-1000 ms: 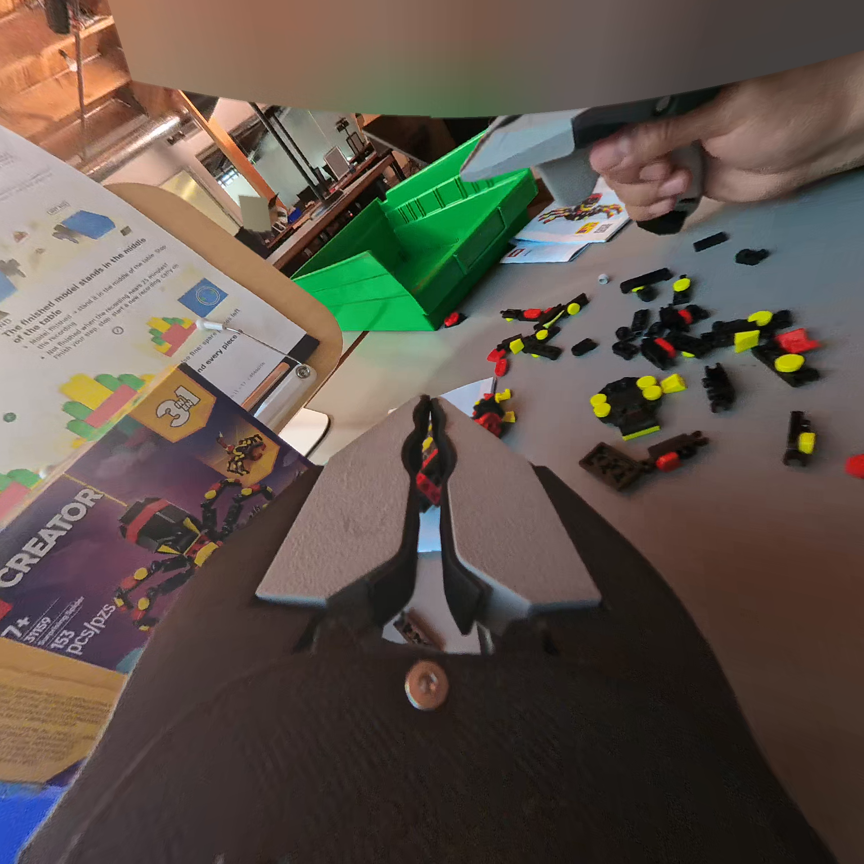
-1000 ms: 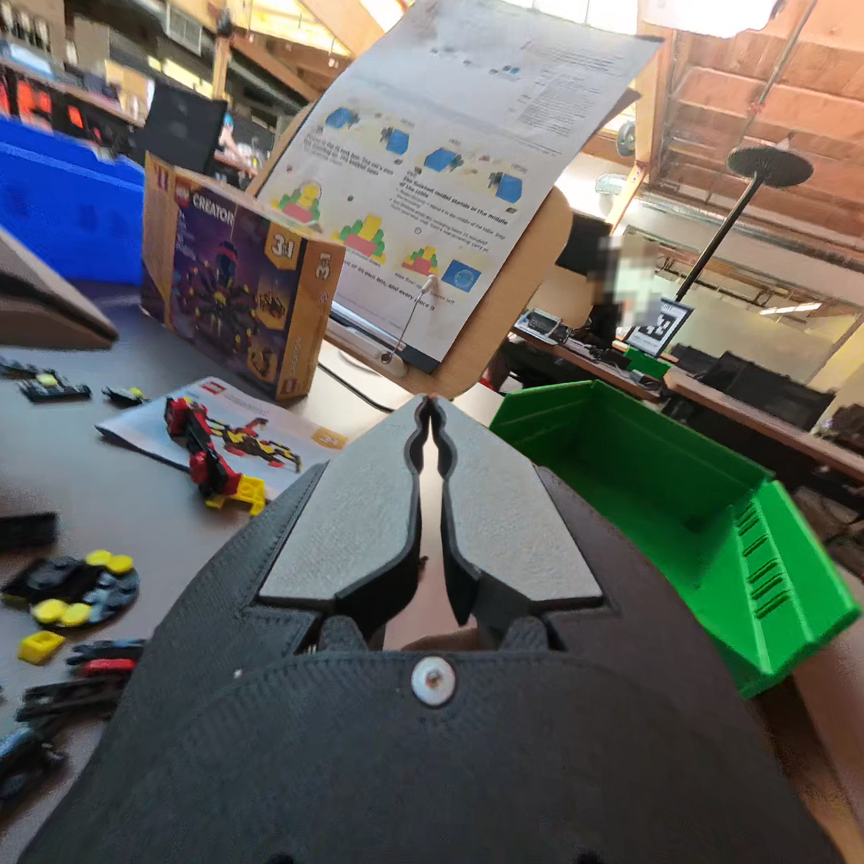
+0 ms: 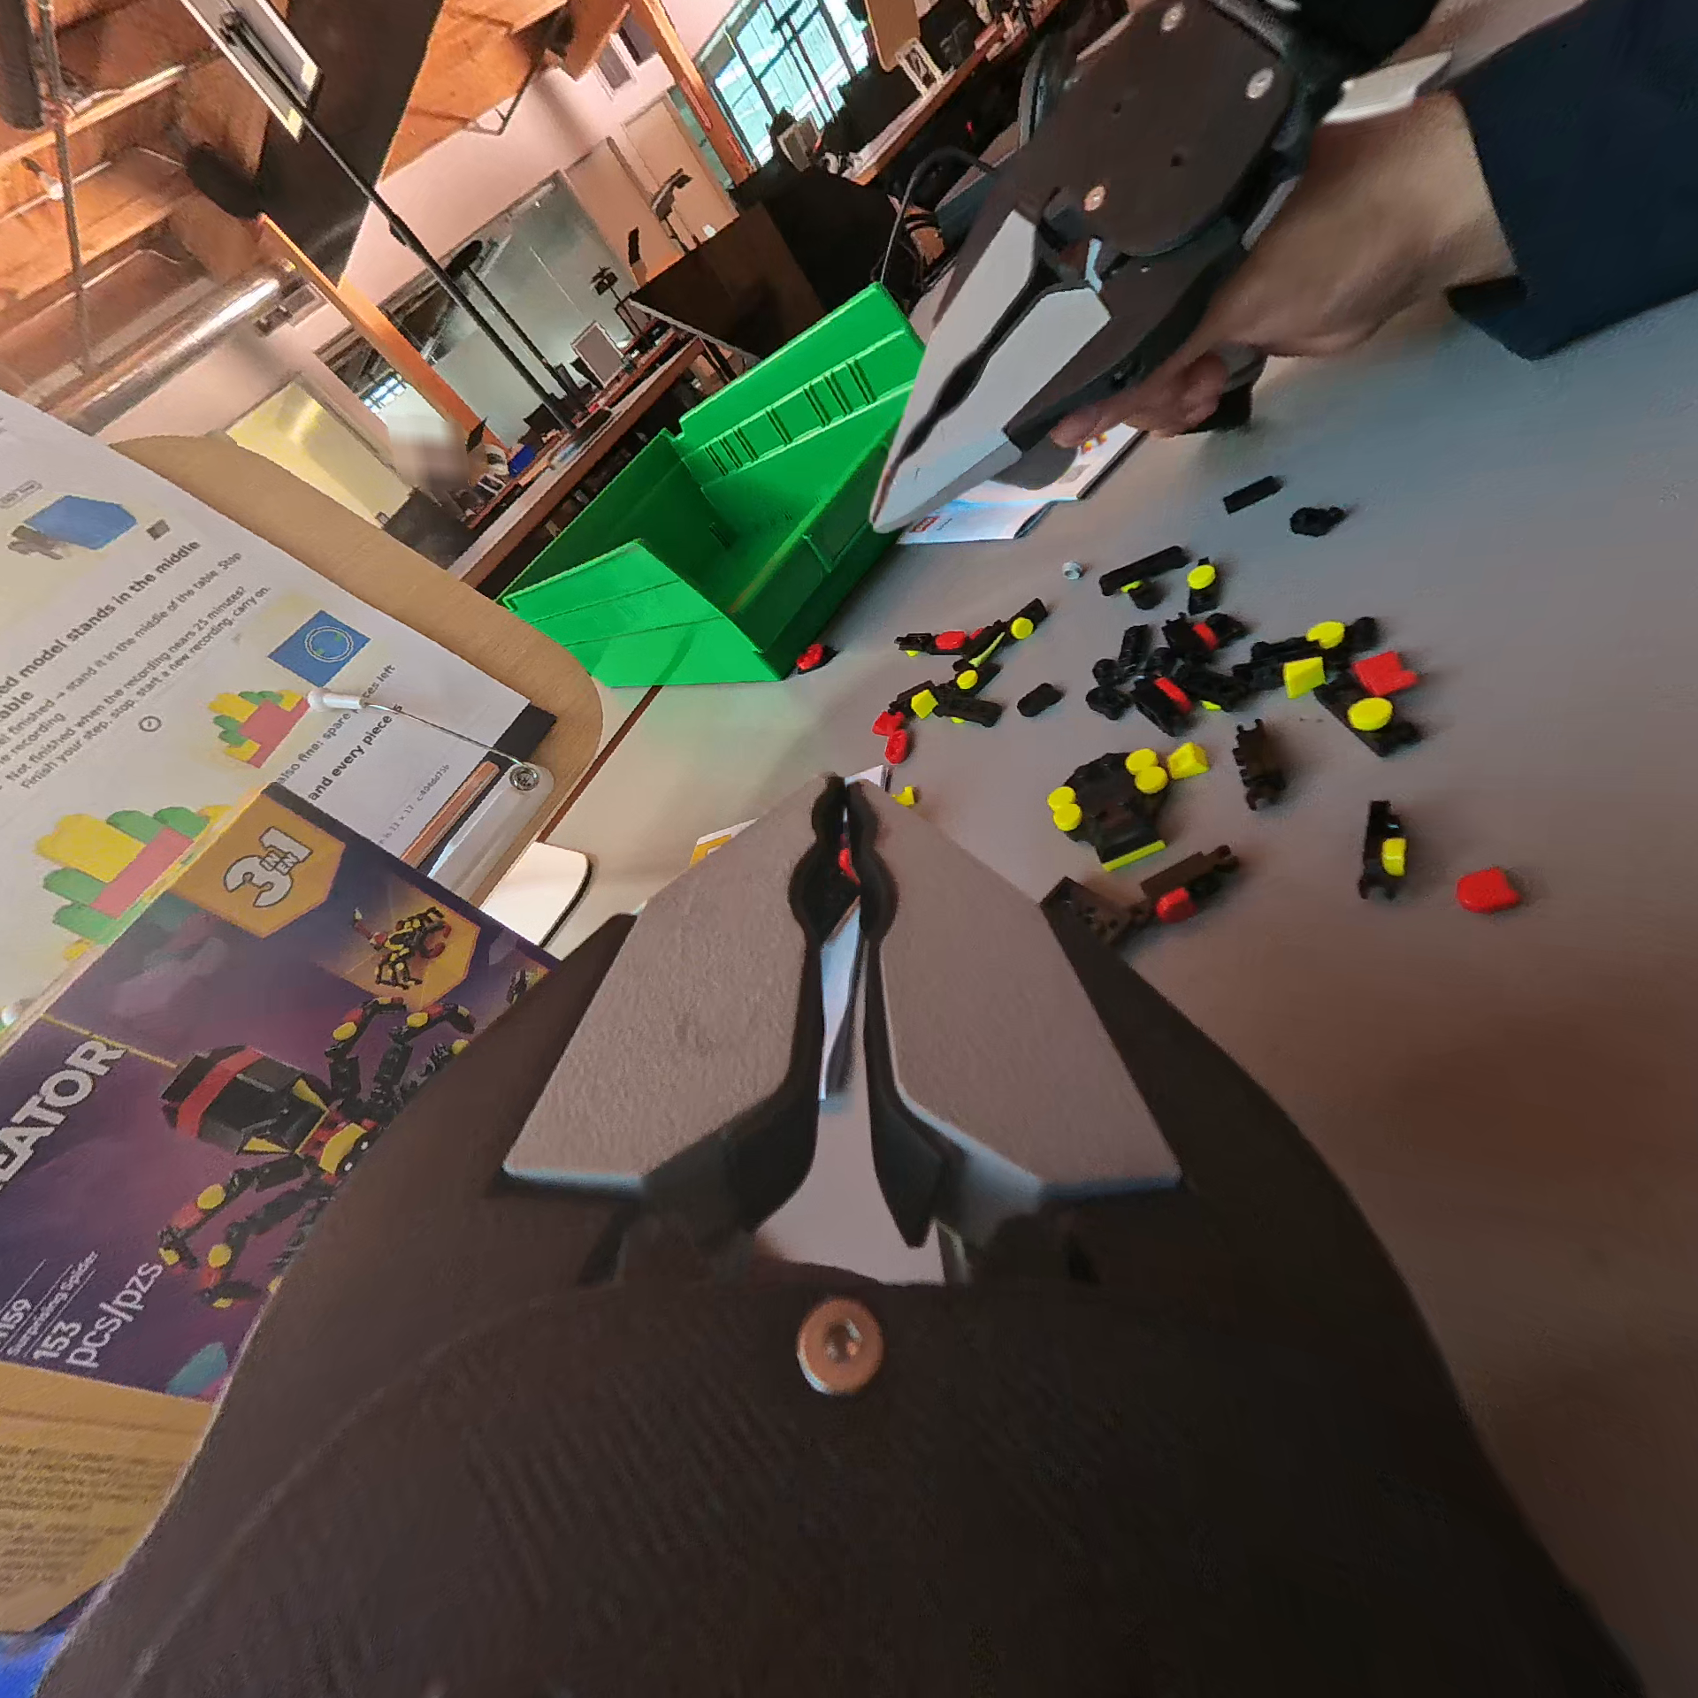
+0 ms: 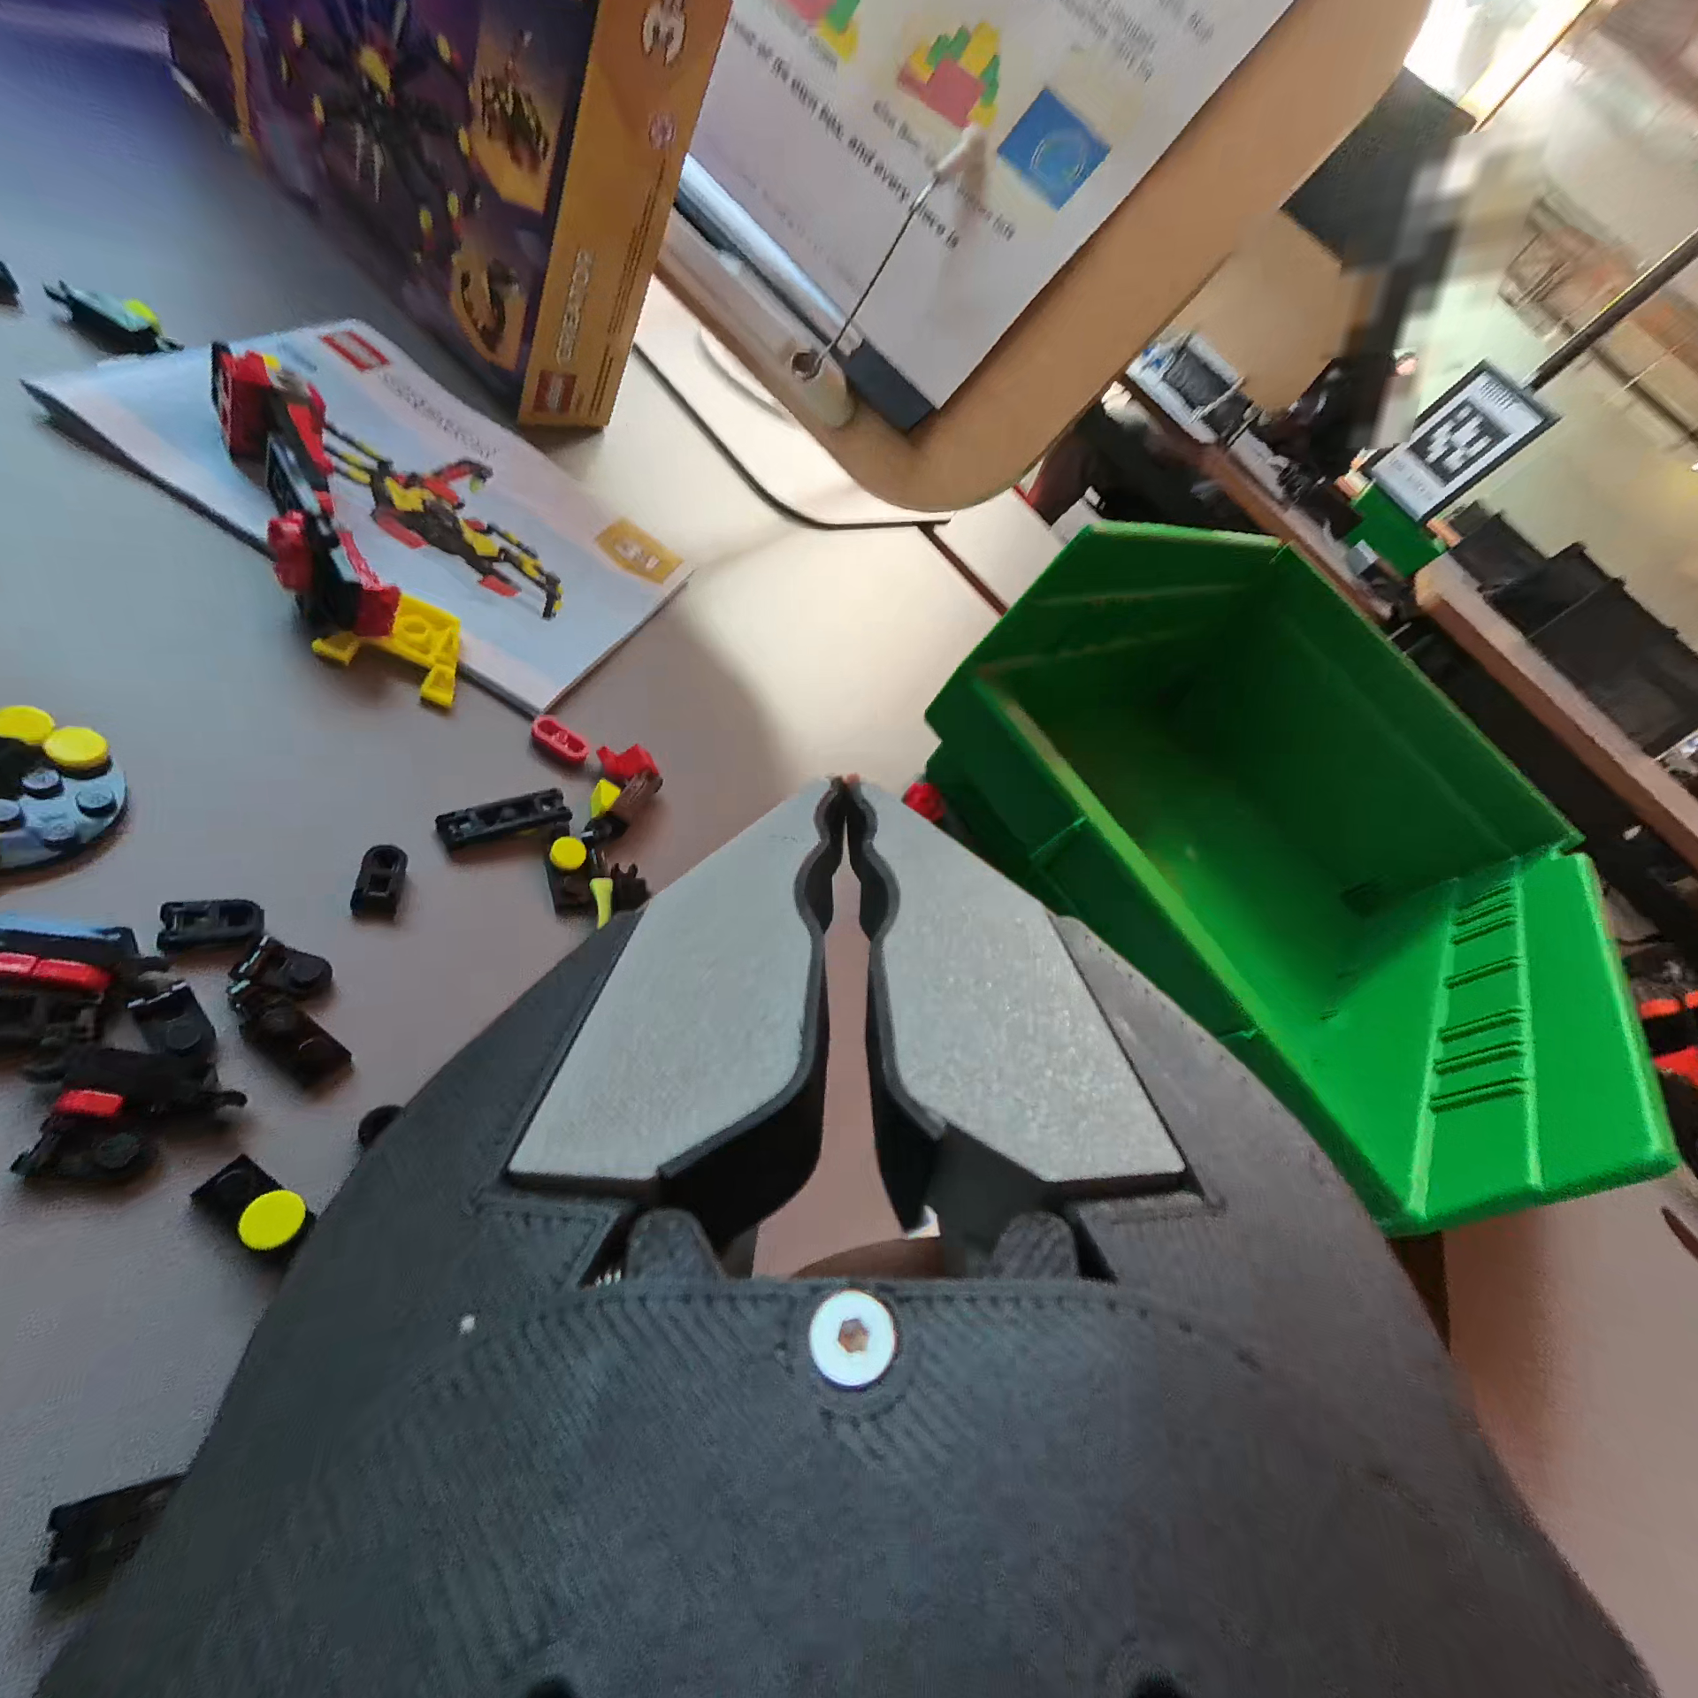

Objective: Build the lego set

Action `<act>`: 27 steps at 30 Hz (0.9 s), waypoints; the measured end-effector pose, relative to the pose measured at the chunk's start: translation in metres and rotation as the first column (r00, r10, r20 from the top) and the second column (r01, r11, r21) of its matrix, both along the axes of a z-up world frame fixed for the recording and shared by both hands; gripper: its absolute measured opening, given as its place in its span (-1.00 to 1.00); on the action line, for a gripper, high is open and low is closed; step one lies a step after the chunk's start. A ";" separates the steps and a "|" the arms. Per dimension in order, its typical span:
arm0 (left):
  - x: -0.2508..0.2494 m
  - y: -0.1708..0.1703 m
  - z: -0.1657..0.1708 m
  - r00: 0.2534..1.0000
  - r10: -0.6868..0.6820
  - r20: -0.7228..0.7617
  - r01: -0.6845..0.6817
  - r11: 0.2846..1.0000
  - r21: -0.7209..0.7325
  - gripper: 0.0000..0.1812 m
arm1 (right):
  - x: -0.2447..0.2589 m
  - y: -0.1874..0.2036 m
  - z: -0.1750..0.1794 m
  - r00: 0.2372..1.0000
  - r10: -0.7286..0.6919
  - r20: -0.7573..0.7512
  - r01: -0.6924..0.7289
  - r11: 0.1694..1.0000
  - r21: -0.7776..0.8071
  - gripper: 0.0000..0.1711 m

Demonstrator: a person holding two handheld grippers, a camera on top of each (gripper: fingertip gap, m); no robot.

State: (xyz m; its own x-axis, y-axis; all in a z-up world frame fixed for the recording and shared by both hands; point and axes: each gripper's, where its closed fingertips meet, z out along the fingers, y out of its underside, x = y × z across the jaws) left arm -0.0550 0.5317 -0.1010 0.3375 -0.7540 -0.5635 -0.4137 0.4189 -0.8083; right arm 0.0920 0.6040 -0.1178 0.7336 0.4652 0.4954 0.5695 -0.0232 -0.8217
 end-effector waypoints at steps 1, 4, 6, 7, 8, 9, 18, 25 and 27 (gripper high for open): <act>0.000 0.000 -0.001 1.000 0.001 -0.010 -0.001 1.000 0.004 -1.00 | 0.001 0.001 -0.004 1.000 -0.007 0.008 0.007 1.000 -0.025 -1.00; 0.002 -0.002 -0.005 0.999 0.000 -0.039 0.001 1.000 0.024 -1.00 | 0.006 0.004 -0.002 0.999 -0.039 -0.011 0.039 0.999 -0.028 -1.00; 0.004 -0.004 -0.007 0.998 -0.004 -0.059 0.006 0.999 0.037 -1.00 | 0.008 0.006 -0.003 0.998 -0.049 -0.031 0.048 0.998 -0.045 -1.00; 0.005 -0.006 -0.008 0.998 -0.006 -0.066 0.009 0.999 0.042 -1.00 | 0.009 0.007 -0.003 0.998 -0.051 -0.039 0.049 0.997 -0.059 -1.00; 0.006 -0.007 -0.009 0.998 -0.011 -0.069 0.014 0.999 0.047 -1.00 | 0.010 0.007 -0.005 0.998 -0.051 -0.045 0.047 0.996 -0.073 -1.00; 0.007 -0.009 -0.008 0.998 -0.012 -0.064 0.015 0.999 0.052 -1.00 | 0.010 0.008 -0.006 0.998 -0.050 -0.049 0.046 0.995 -0.087 -1.00; 0.009 -0.017 0.008 0.998 -0.052 0.042 0.050 0.997 0.058 -1.00 | 0.024 0.023 -0.019 0.996 -0.052 0.073 0.058 0.994 -0.087 -0.85; 0.012 -0.008 0.012 0.997 -0.026 0.077 0.022 0.998 0.054 -1.00 | 0.030 0.025 -0.011 0.997 -0.069 0.044 0.071 0.996 -0.044 -0.87; 0.013 -0.007 0.012 0.997 -0.024 0.079 0.019 0.998 0.063 -1.00 | 0.030 0.025 -0.012 0.996 -0.066 0.053 0.068 0.997 -0.044 -0.87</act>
State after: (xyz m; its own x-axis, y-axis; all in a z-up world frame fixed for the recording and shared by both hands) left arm -0.0418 0.5244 -0.0886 0.3672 -0.7262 -0.5812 -0.3393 0.4772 -0.8106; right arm 0.1216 0.6285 -0.1293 0.7379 0.4390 0.5126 0.6070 -0.0998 -0.7884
